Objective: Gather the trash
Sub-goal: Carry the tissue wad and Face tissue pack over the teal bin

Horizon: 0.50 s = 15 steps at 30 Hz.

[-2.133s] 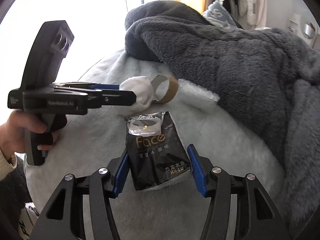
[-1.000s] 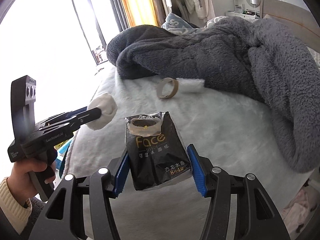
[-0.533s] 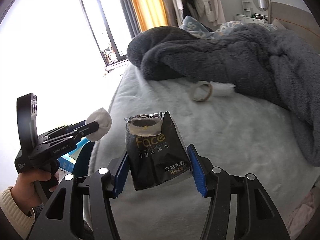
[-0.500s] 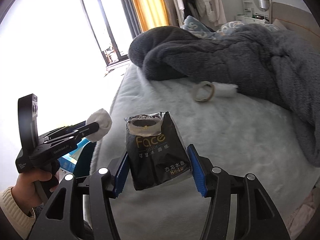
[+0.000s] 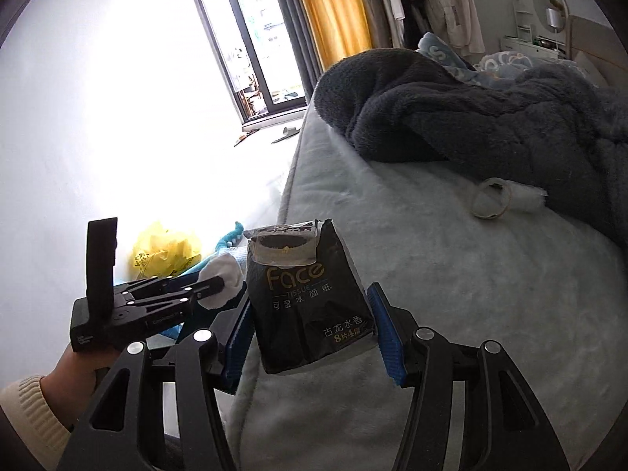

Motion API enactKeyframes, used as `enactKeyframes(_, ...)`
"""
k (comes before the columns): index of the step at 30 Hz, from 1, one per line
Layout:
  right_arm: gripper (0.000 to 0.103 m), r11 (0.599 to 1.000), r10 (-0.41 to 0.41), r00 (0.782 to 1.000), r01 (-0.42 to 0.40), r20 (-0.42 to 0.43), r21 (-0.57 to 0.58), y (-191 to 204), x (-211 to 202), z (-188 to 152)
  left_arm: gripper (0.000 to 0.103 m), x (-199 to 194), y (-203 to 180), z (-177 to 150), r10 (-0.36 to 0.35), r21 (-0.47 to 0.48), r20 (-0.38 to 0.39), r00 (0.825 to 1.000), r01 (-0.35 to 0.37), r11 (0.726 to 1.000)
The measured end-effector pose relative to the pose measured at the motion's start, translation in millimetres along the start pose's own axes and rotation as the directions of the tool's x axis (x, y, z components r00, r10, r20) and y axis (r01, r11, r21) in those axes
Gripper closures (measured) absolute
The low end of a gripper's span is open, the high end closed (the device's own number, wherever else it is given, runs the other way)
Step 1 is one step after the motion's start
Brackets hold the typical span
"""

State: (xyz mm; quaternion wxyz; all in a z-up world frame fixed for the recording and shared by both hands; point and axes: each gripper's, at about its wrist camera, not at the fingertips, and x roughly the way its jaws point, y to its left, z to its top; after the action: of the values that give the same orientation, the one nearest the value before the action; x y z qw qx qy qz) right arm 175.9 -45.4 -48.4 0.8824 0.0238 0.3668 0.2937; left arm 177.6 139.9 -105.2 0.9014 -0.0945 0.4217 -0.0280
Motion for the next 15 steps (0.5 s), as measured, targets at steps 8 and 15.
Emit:
enactKeyframes(8,0.046,0.997,0.059,0.998,-0.060,-0.023,-0.048,44.0,25.7,4.5,0.067,8.4,36.7,-19.6,0.035,-0.032,-0.077,0.996,-0.037,0.999)
enactKeyframes(15,0.046,0.990,0.093,0.994,-0.099,-0.059,-0.101,81.3,50.7,4.6,0.067,27.7,67.5,-42.1,0.049,-0.058,-0.207,0.977,-0.062,0.996)
